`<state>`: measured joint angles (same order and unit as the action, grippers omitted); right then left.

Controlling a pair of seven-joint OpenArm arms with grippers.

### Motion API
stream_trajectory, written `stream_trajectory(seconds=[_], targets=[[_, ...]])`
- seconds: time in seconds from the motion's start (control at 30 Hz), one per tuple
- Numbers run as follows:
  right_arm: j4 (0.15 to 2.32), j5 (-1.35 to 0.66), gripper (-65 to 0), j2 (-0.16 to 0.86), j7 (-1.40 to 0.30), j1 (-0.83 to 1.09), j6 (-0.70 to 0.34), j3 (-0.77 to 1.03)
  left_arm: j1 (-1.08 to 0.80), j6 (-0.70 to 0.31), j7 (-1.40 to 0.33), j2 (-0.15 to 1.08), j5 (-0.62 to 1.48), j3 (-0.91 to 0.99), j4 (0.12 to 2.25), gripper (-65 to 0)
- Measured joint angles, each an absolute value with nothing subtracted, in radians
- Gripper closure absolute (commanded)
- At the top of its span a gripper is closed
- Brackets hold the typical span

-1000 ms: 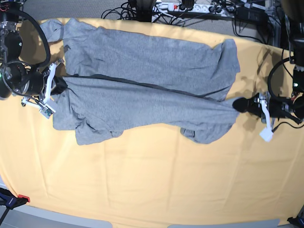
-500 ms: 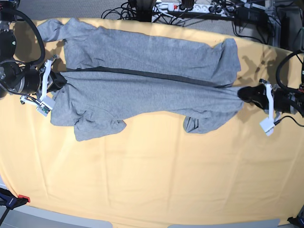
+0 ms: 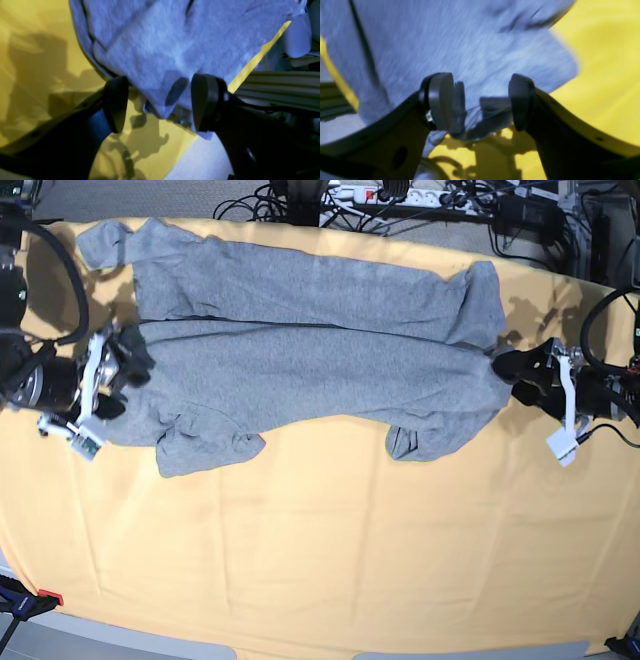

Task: Layout the t-shirt on the table in an organized manner, then fold the t-shirt properly
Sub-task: 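Lay the held hem down across the shirt body with both grippers, then release and regrasp the shirt edges with both grippers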

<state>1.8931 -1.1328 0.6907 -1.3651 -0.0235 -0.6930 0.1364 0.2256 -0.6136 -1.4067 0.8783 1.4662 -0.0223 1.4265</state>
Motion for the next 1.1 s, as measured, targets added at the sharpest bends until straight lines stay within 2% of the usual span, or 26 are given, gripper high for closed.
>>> stream_trajectory(seconds=[0.17,0.3,0.57,0.77,0.9,0.97,1.0,1.1], targets=[[1.884,-1.005,-37.7,0.678,-1.019,-0.053,-0.698,0.139,0.263,-0.637,-1.406,0.875,1.467,-0.022,1.427,-41.4],[1.773,-0.840,-37.7,0.604,-0.852,-0.051,-0.698,0.139,0.272,-0.637,-1.407,0.875,1.466,-0.022,1.427,-41.4],[1.383,-0.834,-37.7,0.480,-0.856,-0.225,-0.647,0.143,0.272,-0.637,-1.407,0.875,1.467,-0.022,1.426,-41.4],[1.076,-0.922,-37.7,0.399,-1.000,-0.367,-0.661,0.146,0.272,-0.637,-1.407,0.875,1.467,-0.022,1.426,-41.4],[0.923,-0.955,-37.1,0.382,-1.021,-0.422,-0.663,0.146,0.272,-0.637,-1.407,0.875,1.467,-0.022,1.427,-41.4],[0.895,-0.978,-31.1,0.383,-1.026,-0.435,-0.667,0.146,0.272,-0.637,-1.407,0.875,1.466,-0.022,1.426,-41.3],[0.893,-0.978,-25.0,0.382,-1.026,-0.434,-0.677,0.146,0.272,-0.637,-1.407,0.875,1.466,-0.022,1.426,-41.4],[0.891,-0.977,-0.6,0.382,-1.045,-0.427,-0.689,0.146,0.272,-0.637,-1.407,0.875,1.466,-0.022,1.426,-41.4]])
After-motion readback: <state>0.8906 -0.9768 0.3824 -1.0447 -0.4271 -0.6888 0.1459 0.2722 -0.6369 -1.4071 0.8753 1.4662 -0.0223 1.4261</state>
